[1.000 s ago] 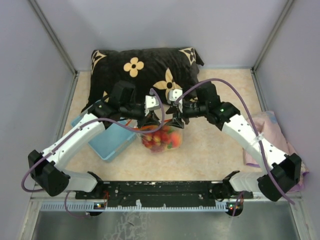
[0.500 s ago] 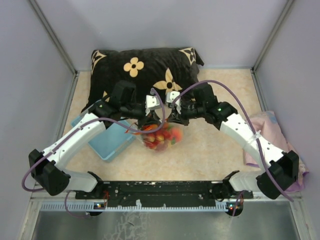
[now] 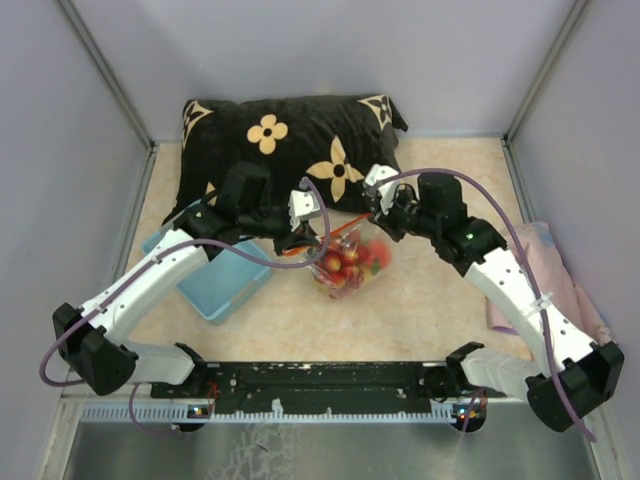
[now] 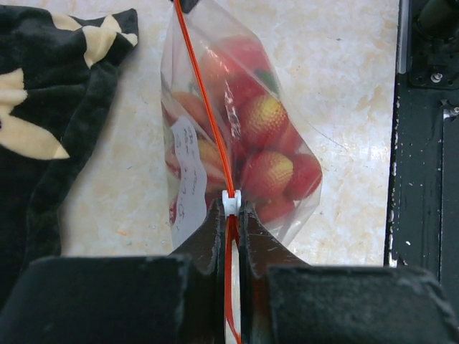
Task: Place the food in the zip-top bag and seal the zipper
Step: Zip the zipper food storage bag at the center of the board.
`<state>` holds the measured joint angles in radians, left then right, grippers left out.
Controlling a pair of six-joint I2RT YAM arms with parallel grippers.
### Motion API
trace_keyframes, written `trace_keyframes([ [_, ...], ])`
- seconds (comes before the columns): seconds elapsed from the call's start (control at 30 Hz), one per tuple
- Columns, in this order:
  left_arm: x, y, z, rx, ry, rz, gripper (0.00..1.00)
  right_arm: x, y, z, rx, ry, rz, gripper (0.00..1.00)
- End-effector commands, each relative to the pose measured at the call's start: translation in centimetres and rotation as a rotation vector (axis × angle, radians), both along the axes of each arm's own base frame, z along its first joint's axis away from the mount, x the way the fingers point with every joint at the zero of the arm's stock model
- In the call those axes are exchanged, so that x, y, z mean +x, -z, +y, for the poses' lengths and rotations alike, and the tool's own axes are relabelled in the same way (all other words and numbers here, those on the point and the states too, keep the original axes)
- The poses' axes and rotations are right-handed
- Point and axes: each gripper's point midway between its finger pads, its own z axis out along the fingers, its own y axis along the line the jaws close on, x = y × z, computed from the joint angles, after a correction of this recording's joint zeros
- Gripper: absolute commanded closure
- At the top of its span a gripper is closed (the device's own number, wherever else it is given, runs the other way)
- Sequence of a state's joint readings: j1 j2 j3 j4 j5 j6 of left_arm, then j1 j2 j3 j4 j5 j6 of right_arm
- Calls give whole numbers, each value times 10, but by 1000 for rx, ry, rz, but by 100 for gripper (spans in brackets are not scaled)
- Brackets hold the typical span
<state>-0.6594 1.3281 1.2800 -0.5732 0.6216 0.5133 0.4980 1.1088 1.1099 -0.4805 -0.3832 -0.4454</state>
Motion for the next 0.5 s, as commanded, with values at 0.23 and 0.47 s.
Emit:
trace_keyframes([
  [0.23, -7, 7, 21, 66, -74, 30, 100, 46, -40, -87, 52, 503, -170, 100],
  [0.47, -3, 13, 28, 98, -127, 40, 100, 48, -41, -109, 74, 608, -173, 100],
])
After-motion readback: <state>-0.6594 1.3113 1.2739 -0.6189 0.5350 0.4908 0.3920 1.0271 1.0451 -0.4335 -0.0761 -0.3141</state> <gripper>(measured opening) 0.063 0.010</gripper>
